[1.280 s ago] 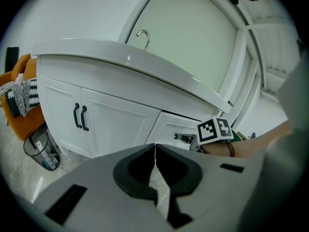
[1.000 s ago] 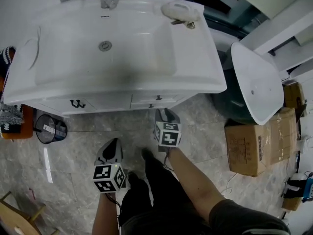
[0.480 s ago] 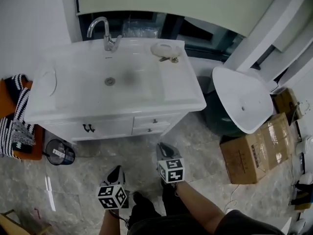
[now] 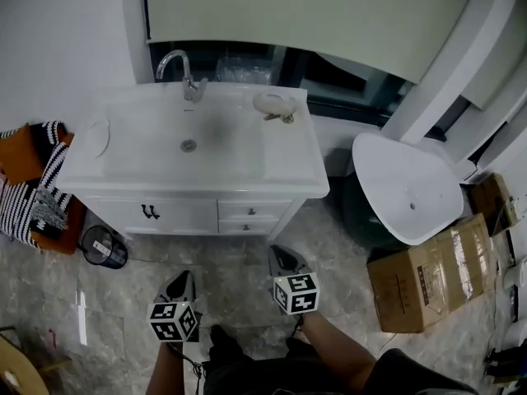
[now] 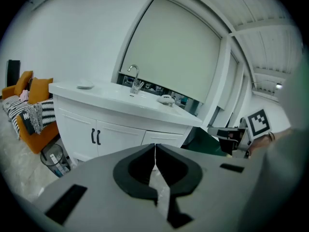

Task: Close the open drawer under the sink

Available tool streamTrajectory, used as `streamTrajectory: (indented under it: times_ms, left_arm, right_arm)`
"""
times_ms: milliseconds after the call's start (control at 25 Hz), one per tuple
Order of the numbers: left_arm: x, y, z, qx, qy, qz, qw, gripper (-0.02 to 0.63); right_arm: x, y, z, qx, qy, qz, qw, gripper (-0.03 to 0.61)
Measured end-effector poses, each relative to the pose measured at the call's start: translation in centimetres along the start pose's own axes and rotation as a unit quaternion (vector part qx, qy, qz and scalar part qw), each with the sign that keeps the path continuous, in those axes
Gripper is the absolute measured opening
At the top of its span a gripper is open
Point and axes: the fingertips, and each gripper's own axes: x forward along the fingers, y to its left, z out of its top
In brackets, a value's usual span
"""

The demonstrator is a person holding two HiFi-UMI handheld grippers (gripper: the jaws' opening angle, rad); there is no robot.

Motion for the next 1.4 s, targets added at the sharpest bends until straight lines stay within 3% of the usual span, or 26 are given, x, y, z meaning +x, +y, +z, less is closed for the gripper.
streamTrajectory:
  times_ms: [200,480,840,1200,1400]
  left_arm:
    - [-1.0,-6.6,-0.8,0.037,-0.008,0.002,0.9993,0.015]
    - [-2.8,-15.2,-2.1,0.045,-0.037,0.017,0.9981,0.015]
    - [-6.4,-24.5,-5.5,0.017,-0.084,0.08,0.9932,0.015]
    - [-10.6,-30.1,-8.5,-0.007,-0.097,0.123,0.9877,0.015]
    - [-12.0,-30.6,-9.5,-0.011,-0.099,0.136,0.9857,0.015]
  right_arm:
    - [-3.7,-1.6,1.4,-0.031,-0.039,0.049,0.998,0.035]
    - [-8.7,-4.7,0.3,-0.026,-0.055,0.106,0.992,0.034]
    - [-15.7,-8.4,-2.1,-0.062,-0.061,0.182,0.98,0.035]
    - [-19.6,-9.4,-3.1,-0.057,-0.064,0.223,0.971,0.034]
    - [-20.9,-8.0,-3.9,-0.064,-0.062,0.249,0.964,0.034]
